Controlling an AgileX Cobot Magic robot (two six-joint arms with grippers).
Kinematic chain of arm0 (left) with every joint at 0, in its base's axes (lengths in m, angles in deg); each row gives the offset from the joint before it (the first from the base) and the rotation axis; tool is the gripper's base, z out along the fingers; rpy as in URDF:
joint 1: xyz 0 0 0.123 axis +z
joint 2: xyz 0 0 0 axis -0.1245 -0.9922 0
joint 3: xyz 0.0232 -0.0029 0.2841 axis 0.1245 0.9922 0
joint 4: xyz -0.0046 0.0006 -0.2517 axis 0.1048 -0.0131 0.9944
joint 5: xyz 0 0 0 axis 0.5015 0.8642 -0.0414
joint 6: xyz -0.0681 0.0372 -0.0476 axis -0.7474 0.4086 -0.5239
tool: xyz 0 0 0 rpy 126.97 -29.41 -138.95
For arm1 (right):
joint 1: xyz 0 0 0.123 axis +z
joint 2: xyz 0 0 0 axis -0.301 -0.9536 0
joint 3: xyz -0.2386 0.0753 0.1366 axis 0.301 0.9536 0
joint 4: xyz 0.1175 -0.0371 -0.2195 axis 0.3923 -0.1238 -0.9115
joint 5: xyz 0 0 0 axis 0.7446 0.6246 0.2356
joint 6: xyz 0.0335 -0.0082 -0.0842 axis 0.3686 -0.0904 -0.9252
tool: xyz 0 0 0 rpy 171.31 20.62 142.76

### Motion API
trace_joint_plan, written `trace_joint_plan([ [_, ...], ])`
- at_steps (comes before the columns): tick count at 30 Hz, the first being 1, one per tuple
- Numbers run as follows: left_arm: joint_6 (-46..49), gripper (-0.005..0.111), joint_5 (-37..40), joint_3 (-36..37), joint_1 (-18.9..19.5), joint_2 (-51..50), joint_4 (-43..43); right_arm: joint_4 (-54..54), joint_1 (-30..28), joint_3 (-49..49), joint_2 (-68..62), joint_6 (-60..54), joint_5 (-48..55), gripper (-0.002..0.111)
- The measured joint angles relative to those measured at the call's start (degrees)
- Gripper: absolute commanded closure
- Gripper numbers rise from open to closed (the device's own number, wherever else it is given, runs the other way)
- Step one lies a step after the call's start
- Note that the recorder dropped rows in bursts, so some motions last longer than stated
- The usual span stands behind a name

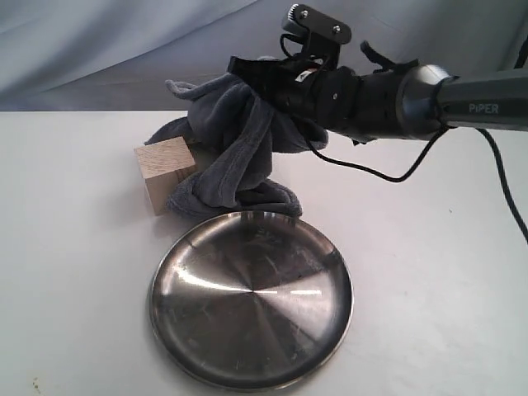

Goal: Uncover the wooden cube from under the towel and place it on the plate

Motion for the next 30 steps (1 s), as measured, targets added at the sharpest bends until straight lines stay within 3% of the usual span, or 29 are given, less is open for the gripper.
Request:
trace_joint_plan([
  [9,0.0,0.106,0.0,0.0,0.0,0.0,0.0,4.7,-0.3,7.7,0.6,3.8,-9.2,0.108],
  [21,0.0,0.106,0.0,0.0,0.0,0.0,0.0,7.2,-0.3,24.9,5.8,10.4,-29.5,0.108],
  [30,0.0,0.106,0.0,0.0,0.0,0.0,0.0,10.2,-0.3,39.6,9.0,22.4,-46.2,0.108],
])
